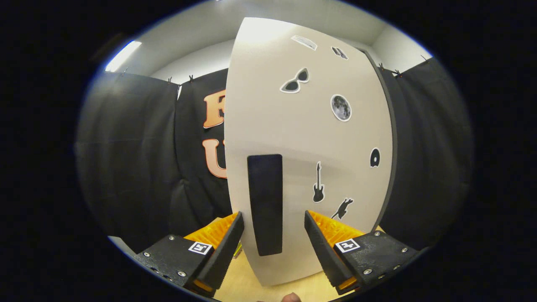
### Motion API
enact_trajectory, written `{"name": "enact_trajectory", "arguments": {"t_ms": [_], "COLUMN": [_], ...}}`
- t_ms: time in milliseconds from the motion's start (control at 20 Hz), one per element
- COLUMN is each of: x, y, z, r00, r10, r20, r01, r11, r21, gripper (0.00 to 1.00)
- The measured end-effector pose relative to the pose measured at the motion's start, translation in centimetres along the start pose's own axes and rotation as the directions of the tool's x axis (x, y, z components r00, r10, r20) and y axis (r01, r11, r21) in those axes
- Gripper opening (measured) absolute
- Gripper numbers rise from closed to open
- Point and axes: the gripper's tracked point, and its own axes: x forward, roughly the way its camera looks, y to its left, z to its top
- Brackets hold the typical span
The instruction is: Open the shoe cabinet door, grab the shoes and put them into the shoe cabinet, then close the shoe cabinet door.
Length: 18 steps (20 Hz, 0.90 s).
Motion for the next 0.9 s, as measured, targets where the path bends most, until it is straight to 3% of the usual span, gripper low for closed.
{"name": "enact_trajectory", "arguments": {"t_ms": [450,800,900], "x": [6.6,8.7,9.0], "y": [1.0,1.0,0.9], "z": [0.7,0.3,0.3], "r00": [0.999,0.999,0.998], "r10": [0.047,-0.051,-0.060], "r20": [-0.013,-0.004,-0.001], "r01": [-0.047,0.050,0.059], "r11": [0.999,0.992,0.993], "r21": [0.012,-0.118,-0.104], "gripper": [0.91,0.93,0.94]}}
